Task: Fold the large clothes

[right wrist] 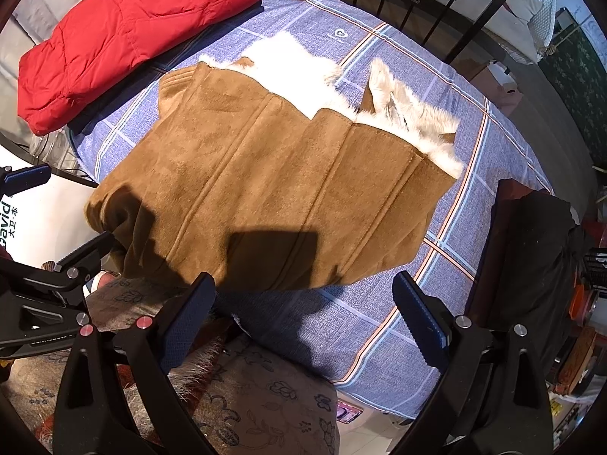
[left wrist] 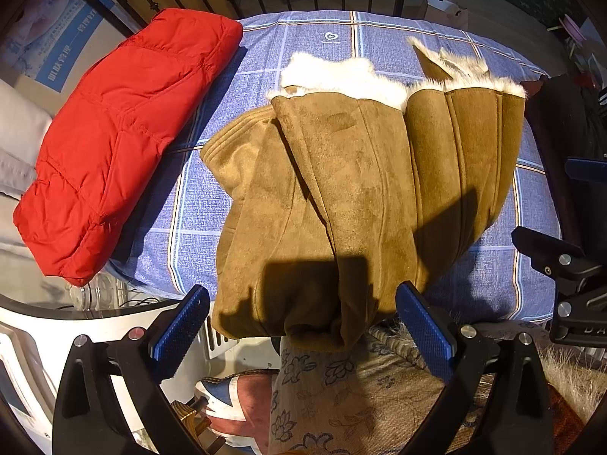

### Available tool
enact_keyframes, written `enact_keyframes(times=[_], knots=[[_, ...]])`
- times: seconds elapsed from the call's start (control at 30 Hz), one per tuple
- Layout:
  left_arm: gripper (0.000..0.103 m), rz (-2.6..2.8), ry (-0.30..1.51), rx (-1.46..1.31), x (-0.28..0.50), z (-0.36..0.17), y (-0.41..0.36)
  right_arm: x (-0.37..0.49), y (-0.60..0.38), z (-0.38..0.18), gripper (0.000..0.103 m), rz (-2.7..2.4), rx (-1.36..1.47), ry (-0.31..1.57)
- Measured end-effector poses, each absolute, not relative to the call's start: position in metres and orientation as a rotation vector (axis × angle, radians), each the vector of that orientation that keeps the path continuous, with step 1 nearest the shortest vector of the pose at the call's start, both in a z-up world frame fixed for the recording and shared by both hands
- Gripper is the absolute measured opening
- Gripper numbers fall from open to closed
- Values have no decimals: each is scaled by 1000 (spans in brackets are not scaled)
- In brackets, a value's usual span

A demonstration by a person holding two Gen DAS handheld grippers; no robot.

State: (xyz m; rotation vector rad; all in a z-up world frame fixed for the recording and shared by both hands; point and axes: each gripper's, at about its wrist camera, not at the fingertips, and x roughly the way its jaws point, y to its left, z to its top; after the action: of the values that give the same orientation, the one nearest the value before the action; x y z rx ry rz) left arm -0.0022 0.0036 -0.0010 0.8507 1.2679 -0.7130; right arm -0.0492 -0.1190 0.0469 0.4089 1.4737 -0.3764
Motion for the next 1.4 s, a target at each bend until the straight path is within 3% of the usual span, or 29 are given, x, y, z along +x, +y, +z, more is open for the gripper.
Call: enact_keyframes(times=[1.4], knots=[[97, -712, 1279, 846, -2, -4, 8, -45, -117, 43, 93, -371, 403, 1494]])
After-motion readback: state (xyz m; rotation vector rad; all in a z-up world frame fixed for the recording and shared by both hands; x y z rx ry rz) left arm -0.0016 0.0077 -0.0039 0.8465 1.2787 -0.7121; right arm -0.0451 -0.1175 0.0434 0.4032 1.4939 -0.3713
